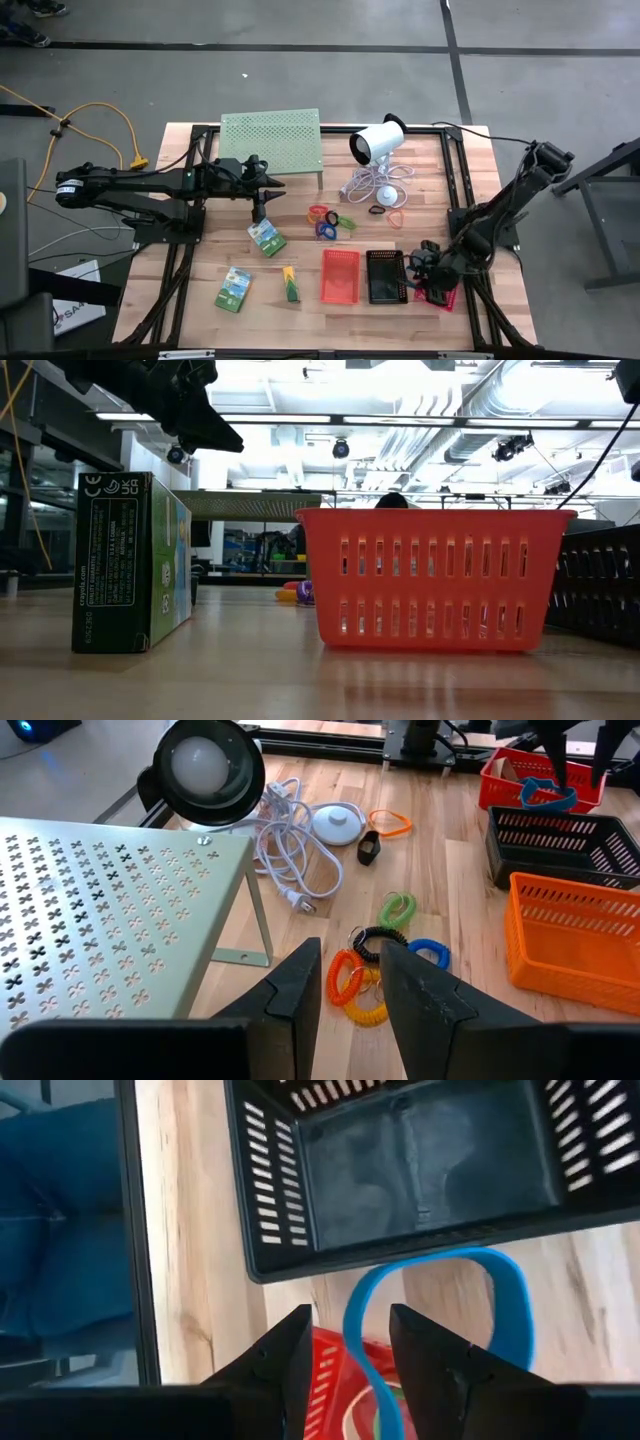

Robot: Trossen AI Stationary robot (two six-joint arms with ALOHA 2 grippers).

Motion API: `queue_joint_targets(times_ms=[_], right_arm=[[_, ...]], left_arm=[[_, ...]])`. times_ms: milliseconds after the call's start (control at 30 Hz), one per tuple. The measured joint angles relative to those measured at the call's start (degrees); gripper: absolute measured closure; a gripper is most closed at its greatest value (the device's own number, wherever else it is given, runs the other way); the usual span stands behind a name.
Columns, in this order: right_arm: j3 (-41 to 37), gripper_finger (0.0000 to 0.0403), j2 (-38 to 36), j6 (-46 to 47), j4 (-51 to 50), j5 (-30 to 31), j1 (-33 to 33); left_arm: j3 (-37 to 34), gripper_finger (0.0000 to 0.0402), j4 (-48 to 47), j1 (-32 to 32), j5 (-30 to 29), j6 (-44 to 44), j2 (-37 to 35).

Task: Pick & Place Office Desk Supplies
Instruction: Put the blue rubber band into the red basket

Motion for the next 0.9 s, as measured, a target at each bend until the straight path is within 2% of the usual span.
queue_joint_targets(times_ms=[367,800,900], right_arm=[[0.0,0.0287,2.9,-0.1,2.8,-0.2,-0.3],[0.0,0.0391,3.4,-0.2,2.8,-0.3,-0.7],[0.0,0.0397,3.4,-0.2,2.8,-0.2,-0.7]], left_arm=[[0.0,0.03,0.0,0.0,0.0,0.0,0.0],[0.0,0.03,0.0,0.0,0.0,0.0,0.0],[0.0,0.03,0.0,0.0,0.0,0.0,0.0]])
